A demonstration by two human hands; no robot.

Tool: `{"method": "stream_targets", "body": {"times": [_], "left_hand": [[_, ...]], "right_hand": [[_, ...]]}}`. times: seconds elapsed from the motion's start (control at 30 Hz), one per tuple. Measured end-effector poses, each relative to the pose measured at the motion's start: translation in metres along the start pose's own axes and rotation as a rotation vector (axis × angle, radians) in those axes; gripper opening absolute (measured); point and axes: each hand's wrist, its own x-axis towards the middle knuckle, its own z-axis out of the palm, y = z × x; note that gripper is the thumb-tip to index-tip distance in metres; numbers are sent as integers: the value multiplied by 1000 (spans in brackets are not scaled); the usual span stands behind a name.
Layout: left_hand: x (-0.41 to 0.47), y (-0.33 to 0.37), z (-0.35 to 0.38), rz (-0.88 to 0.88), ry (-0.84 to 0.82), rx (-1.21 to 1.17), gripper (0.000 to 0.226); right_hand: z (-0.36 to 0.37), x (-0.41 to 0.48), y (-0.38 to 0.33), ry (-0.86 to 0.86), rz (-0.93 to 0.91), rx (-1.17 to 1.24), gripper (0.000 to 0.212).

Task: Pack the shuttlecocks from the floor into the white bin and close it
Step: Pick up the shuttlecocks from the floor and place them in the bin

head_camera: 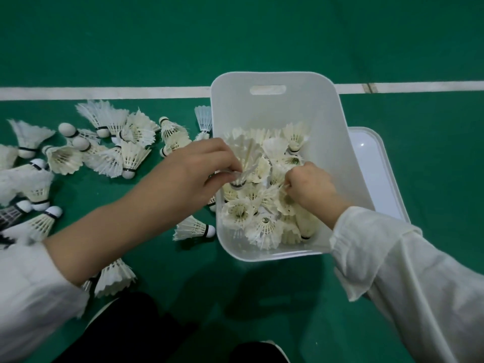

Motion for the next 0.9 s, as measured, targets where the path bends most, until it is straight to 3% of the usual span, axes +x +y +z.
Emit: {"method": "stream_targets", "body": {"times": [0.13,0.23,0.37,0.43,0.57,0.73,0.9], "left_hand": [[0,-5,2,30,-7,4,17],[0,0,1,82,-13,-25,24],[-2,6,-2,156,-74,-57,27],[-6,4,-10,57,-72,-78,23],[-22,-21,-32,-237,5,-95,17],[-53,-74,-16,-497,-278,60,14],[-83,-87,40,-572,-517,112,28]], "right_hand": [[-38,-27,-4,241,-131,393,39],[-68,-64,-18,129,-345,660,49],[-63,-72,-33,124,-402,489,21],[-60,-70,-34,62,-350,523,14],[-42,-77,-25,-262,-299,498,17],[-6,-66,-40,-490,-388,299,31],[16,-42,-59,-585,-445,47,29]]}}
